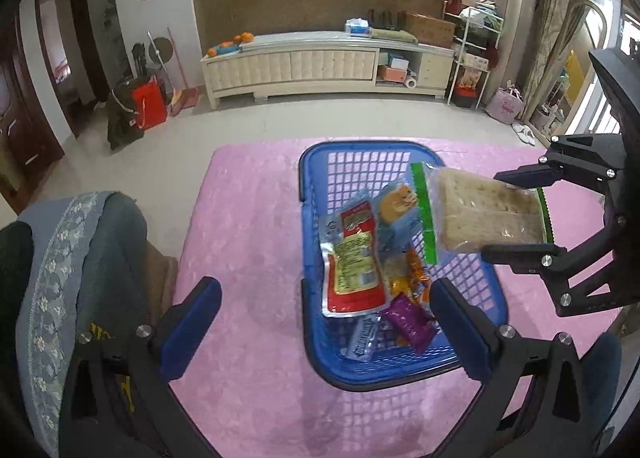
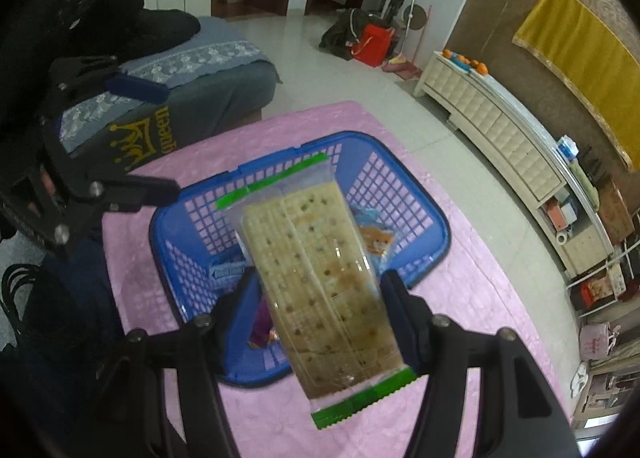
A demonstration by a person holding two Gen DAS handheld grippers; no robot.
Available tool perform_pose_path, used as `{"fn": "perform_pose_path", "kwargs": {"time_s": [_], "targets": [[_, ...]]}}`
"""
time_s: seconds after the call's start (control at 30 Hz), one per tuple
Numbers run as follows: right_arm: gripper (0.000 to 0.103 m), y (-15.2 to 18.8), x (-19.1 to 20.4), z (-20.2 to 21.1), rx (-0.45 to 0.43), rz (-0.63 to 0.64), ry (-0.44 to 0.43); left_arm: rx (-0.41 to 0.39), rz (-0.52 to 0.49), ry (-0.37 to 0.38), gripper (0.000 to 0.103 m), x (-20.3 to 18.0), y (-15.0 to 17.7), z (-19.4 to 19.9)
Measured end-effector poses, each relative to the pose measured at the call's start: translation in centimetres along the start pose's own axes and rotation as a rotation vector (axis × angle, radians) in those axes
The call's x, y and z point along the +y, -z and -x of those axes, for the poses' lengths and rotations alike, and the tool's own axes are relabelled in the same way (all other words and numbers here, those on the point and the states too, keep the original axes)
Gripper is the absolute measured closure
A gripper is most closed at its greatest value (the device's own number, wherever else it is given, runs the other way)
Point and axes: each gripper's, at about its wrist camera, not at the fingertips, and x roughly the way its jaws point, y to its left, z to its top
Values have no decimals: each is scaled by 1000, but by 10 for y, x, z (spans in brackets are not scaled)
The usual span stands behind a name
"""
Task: Organize snacks
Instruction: 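Carry the cracker pack over the basket and open the right gripper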
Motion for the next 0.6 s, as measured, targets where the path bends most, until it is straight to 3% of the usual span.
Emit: {"fn": "perform_pose_path", "kwargs": {"time_s": [0.13, 0.43, 0.6], "targets": [[38, -11, 4, -17, 30, 0, 29, 25, 21, 7, 0, 13, 4, -15], [38, -9, 5, -53, 213, -44, 266, 42, 46, 20, 0, 25, 8, -34], [36, -9, 5, -54, 245, -60, 300, 36, 49, 38, 0, 25, 8, -36]]}}
